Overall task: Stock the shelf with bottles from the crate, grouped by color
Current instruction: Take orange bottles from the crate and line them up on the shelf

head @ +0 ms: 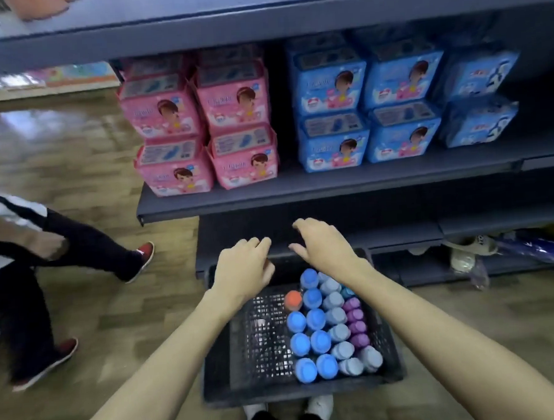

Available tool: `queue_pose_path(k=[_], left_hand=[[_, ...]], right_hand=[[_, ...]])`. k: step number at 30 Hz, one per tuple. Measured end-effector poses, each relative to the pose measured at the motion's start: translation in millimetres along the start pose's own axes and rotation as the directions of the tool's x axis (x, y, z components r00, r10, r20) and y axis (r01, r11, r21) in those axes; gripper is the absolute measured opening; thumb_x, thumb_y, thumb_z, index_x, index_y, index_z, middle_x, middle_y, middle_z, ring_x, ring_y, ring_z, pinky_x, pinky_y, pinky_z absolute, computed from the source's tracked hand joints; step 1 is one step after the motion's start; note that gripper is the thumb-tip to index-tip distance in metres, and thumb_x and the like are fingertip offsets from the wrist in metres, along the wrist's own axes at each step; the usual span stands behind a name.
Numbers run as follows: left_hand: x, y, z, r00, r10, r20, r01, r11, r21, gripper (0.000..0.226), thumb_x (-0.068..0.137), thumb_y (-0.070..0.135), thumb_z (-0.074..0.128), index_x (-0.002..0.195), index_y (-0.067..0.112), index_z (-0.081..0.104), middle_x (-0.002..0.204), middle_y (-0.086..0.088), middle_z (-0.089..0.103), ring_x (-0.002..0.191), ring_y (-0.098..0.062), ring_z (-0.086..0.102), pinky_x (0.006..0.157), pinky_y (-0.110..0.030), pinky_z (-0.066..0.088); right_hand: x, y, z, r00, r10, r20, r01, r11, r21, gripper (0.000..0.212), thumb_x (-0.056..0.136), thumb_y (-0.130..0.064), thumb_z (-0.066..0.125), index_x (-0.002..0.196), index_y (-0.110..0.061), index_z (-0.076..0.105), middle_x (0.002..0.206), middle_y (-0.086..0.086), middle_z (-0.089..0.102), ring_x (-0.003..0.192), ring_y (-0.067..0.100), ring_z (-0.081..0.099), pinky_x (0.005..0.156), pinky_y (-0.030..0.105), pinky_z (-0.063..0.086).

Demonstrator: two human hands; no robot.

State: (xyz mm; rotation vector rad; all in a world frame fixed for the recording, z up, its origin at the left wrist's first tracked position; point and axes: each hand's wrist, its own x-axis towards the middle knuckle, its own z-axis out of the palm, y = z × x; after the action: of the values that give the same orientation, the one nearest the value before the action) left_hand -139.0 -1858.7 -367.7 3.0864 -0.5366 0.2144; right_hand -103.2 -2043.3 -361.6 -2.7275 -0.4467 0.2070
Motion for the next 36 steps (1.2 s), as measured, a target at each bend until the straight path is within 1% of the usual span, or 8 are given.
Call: queue_pose_path(k=[4,8,15,20,25,28,32,36], left_hand=[[-25.6,8.3,39.4,0.987,-0.035,0.154,0.041,0.999,-0.032,0.022,0.065,0.028,0.067,0.08,0.016,0.055,0.065,0.002,0.055,0.058,-0.023,0.056,0.041,-0.026,0.025],[-43.4,14.3,65.1,0.97,-0.083,0.228,0.101,0.992,-0.071,0.025,0.069,0.03,0.067,0.085,0.015,0.057,0.065,0.002,0.052,0.057,-0.021,0.052,0.041,-0.026,0.021],[-63.3,23.4,106.6,0.923,-0.143,0.357,0.183,0.98,-0.08,0.027,0.087,0.033,0.05,0.109,0.017,0.052,0.098,-0.001,0.062,0.092,-0.024,0.06,0.058,-0.032,0.034],[-63.1,25.6,138.5,0.89,-0.177,0.421,0.246,0.962,-0.115,0.032,0.089,0.033,0.05,0.116,0.017,0.05,0.11,-0.003,0.062,0.102,-0.026,0.059,0.068,-0.034,0.043],[-82.4,25.4,171.3,0.871,-0.17,0.46,0.264,0.953,-0.147,0.032,0.09,0.033,0.049,0.118,0.018,0.049,0.111,-0.002,0.061,0.103,-0.025,0.058,0.07,-0.034,0.045],[-93.2,24.1,183.4,0.858,-0.168,0.485,0.281,0.944,-0.171,0.036,0.091,0.033,0.049,0.123,0.018,0.048,0.114,-0.002,0.061,0.105,-0.025,0.058,0.073,-0.034,0.046],[-97.5,18.4,200.3,0.841,-0.206,0.501,0.341,0.919,-0.196,0.03,0.089,0.03,0.049,0.117,0.019,0.05,0.107,-0.002,0.062,0.096,-0.025,0.06,0.068,-0.033,0.044],[-95.2,9.4,218.5,0.835,-0.203,0.511,0.345,0.917,-0.199,0.034,0.09,0.029,0.048,0.122,0.018,0.05,0.106,-0.003,0.063,0.094,-0.026,0.061,0.067,-0.033,0.045]], right_hand=[[-18.7,11.0,35.7,0.992,0.068,0.106,-0.067,0.998,-0.016,0.037,0.094,-0.035,0.06,0.119,-0.01,0.052,0.109,0.008,0.06,0.096,0.031,0.061,0.078,0.039,0.047],[-28.1,21.2,63.6,0.976,0.105,0.19,-0.1,0.994,-0.032,0.036,0.095,-0.033,0.06,0.121,-0.009,0.053,0.111,0.009,0.06,0.099,0.031,0.06,0.078,0.037,0.046],[-25.5,31.7,127.5,0.915,0.178,0.363,-0.175,0.984,-0.04,0.034,0.094,-0.029,0.062,0.118,-0.007,0.051,0.104,0.013,0.061,0.095,0.033,0.062,0.067,0.035,0.044],[-14.8,46.3,187.5,0.844,0.27,0.464,-0.294,0.956,-0.021,0.037,0.092,-0.027,0.064,0.12,-0.009,0.047,0.115,0.015,0.059,0.101,0.033,0.06,0.081,0.041,0.05],[0.4,58.8,242.4,0.844,0.288,0.453,-0.317,0.948,-0.011,0.056,0.091,-0.025,0.064,0.136,-0.008,0.036,0.127,0.02,0.051,0.112,0.039,0.055,0.085,0.043,0.047],[13.1,59.6,268.5,0.844,0.308,0.439,-0.346,0.938,0.007,0.053,0.095,-0.03,0.057,0.136,-0.006,0.035,0.123,0.023,0.055,0.108,0.042,0.057,0.082,0.044,0.047],[24.4,60.7,294.8,0.827,0.392,0.402,-0.428,0.904,-0.001,0.047,0.099,-0.033,0.048,0.135,-0.006,0.035,0.121,0.022,0.057,0.107,0.042,0.059,0.082,0.045,0.047],[30.9,58.6,315.5,0.796,0.456,0.397,-0.481,0.876,-0.04,0.062,0.098,-0.032,0.052,0.147,-0.008,0.024,0.132,0.021,0.05,0.115,0.039,0.056,0.087,0.042,0.045]])
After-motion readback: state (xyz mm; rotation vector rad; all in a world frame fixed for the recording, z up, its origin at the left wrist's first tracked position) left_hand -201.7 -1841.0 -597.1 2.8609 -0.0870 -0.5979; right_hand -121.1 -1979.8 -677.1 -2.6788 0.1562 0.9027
